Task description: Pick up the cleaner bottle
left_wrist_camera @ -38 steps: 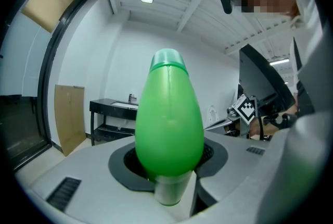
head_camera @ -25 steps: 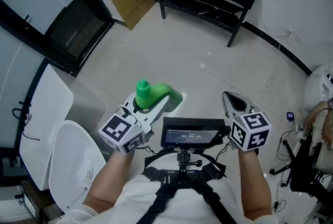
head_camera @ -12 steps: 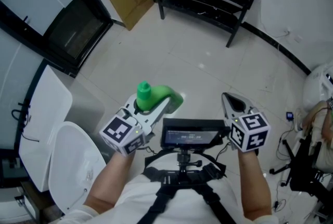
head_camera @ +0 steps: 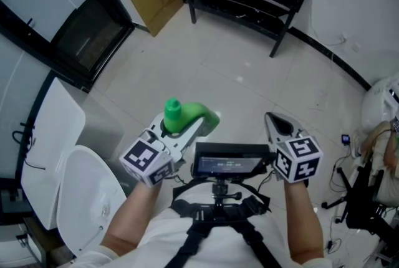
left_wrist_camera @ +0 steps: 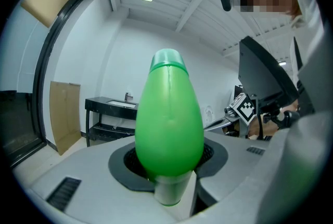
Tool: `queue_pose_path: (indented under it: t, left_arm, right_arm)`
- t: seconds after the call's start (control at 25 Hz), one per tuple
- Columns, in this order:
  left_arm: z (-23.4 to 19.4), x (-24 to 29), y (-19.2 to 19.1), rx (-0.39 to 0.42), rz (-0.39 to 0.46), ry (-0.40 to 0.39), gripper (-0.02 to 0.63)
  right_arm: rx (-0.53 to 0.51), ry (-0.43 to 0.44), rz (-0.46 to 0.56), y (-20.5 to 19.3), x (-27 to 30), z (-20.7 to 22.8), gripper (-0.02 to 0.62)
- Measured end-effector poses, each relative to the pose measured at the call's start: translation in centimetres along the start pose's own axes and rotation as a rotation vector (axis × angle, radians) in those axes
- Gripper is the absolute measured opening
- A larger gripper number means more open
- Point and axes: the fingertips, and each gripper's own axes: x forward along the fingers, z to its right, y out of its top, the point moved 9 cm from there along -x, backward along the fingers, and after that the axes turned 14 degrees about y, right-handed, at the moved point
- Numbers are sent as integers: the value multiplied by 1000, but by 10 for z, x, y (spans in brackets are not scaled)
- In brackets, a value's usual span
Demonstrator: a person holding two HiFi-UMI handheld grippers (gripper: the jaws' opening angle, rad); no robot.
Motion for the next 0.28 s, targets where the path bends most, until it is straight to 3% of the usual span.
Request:
queue_pose_path:
  t: [0.28]
  left_arm:
    - [1, -2, 1, -10, -19, -1, 158]
  right_arm:
    - [8, 9, -3, 2, 0, -6, 0]
